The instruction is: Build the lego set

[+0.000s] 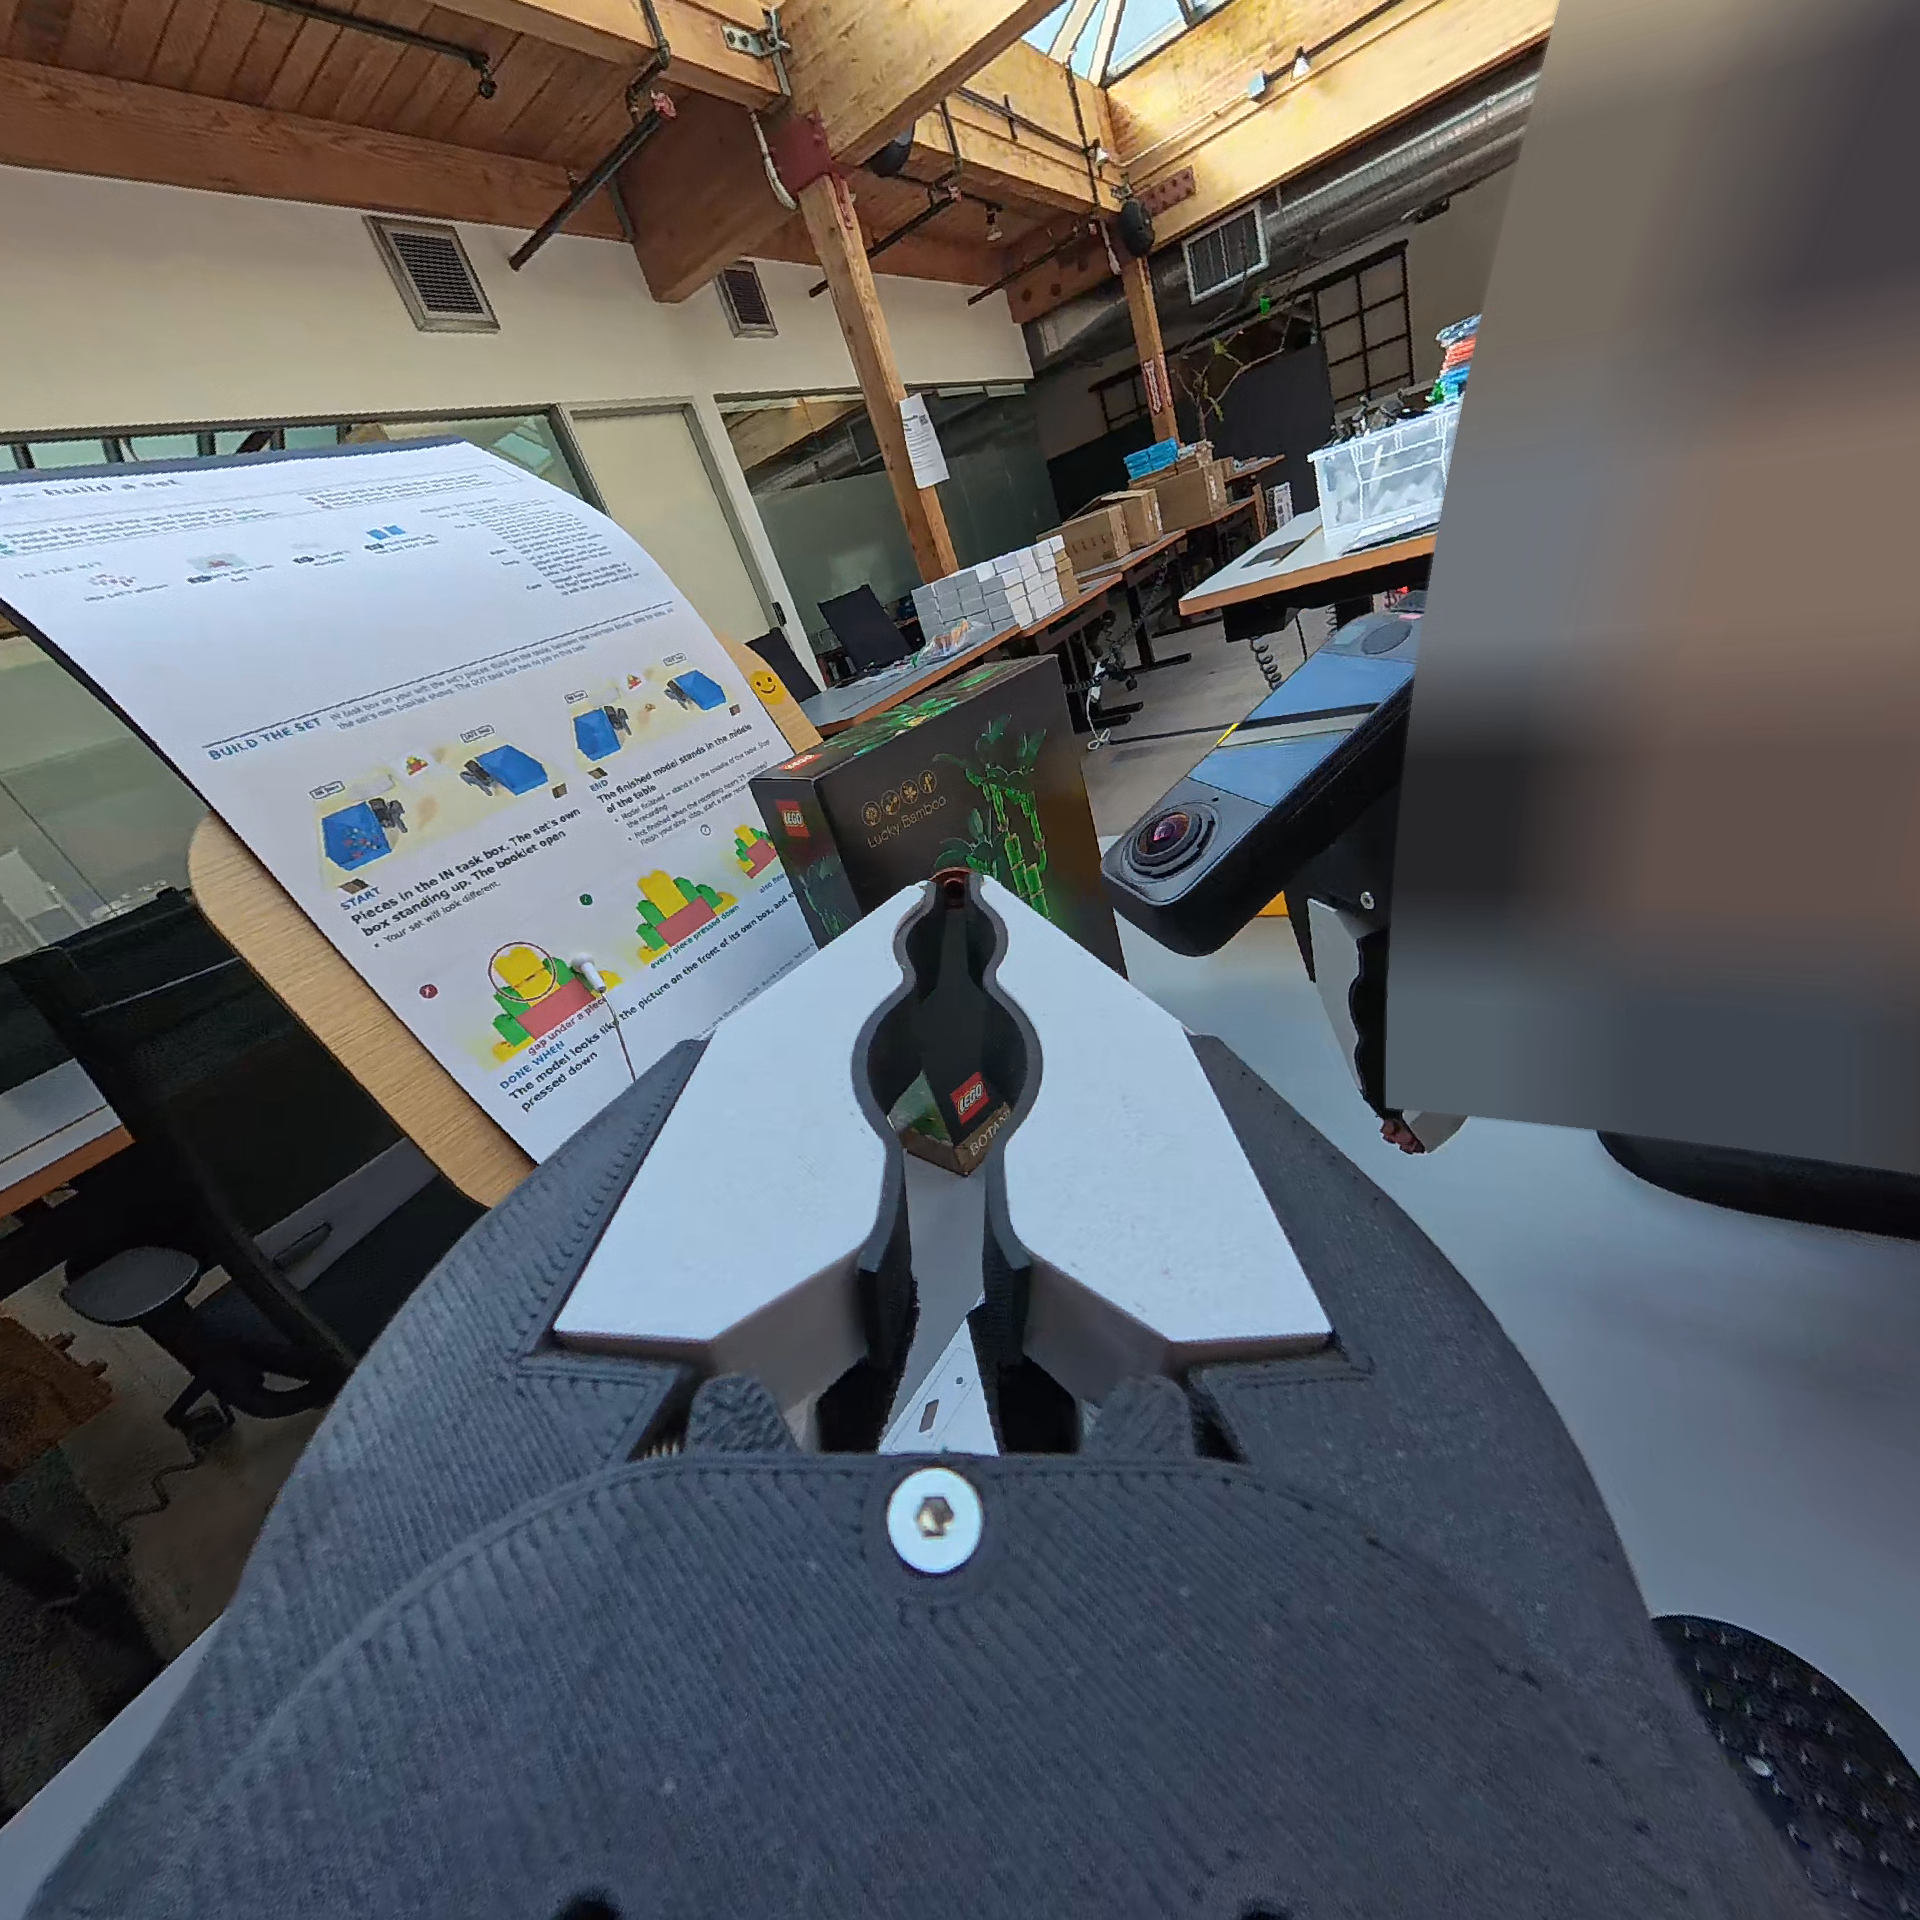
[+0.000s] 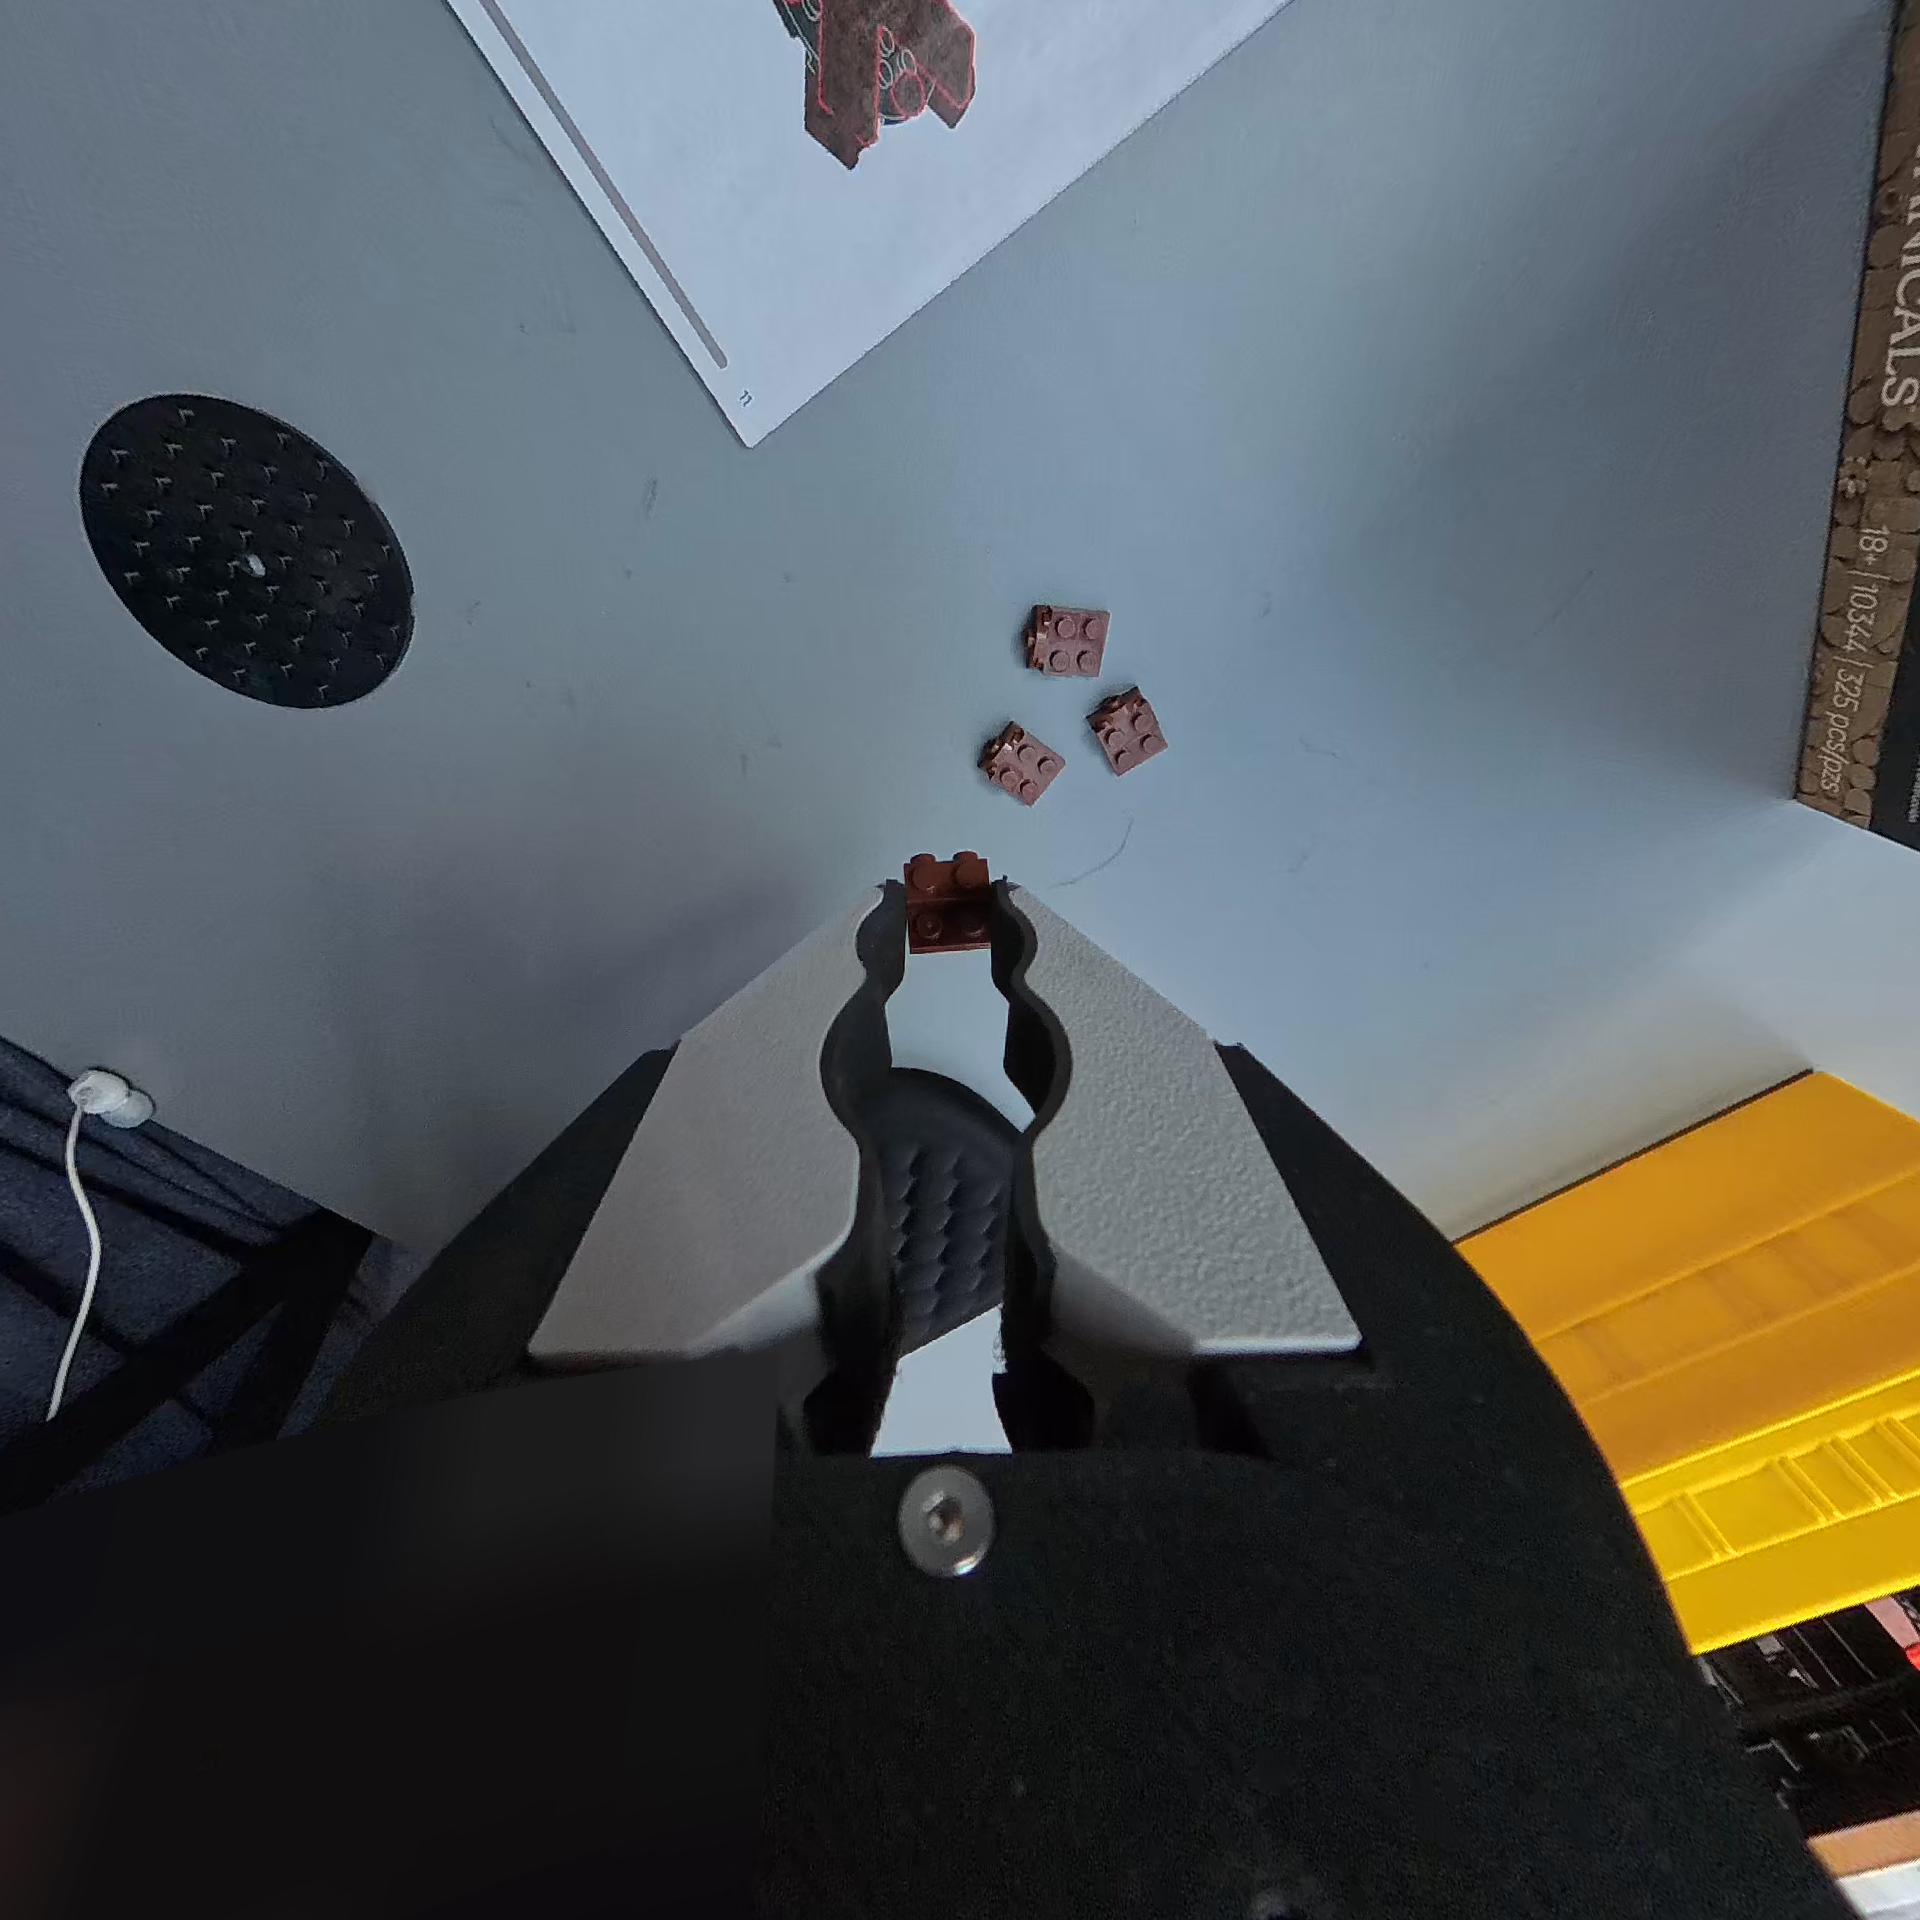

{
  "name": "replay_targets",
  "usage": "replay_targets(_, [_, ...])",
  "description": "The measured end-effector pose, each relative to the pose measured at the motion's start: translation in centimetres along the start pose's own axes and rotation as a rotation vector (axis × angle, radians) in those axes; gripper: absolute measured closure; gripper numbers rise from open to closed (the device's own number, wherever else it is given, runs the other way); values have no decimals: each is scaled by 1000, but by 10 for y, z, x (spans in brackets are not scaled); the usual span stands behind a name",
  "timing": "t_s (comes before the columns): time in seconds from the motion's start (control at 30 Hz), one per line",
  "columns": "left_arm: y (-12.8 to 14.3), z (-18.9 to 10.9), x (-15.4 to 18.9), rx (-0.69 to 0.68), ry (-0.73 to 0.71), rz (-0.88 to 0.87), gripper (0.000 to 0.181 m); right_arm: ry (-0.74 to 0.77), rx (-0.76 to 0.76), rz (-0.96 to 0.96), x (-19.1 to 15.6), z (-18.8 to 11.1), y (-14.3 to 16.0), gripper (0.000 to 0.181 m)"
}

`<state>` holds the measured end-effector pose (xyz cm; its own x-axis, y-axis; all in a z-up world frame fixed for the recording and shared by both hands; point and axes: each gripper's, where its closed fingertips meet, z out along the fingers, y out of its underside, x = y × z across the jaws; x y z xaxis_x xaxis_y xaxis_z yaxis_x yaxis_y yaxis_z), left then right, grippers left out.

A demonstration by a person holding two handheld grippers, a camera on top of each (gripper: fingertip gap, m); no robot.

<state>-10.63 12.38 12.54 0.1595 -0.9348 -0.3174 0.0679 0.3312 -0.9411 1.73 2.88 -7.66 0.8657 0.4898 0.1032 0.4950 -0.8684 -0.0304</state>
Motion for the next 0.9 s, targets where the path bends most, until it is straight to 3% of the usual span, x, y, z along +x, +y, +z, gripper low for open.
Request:
replay_targets(0.2, [-4,-6,-6,11,-20,4,181,-3,20,-16,6,1,-5,166])
replay_targets(0.33, [-11,-11,-7,33,-22,1,180,-159,155,-61,9,-2,-24,166])
replay_targets(0.57, [-15,-12,-4,44,-9,5,180,-170,421,58,61,-24,-41,166])
replay_targets(0.73, [-16,-13,-4,54,2,-15,180,-78,390,108,87,-16,-38,166])
replay_targets(0.9, [-13,-14,-8,44,-7,-22,180,-61,326,56,79,-1,-45,166])
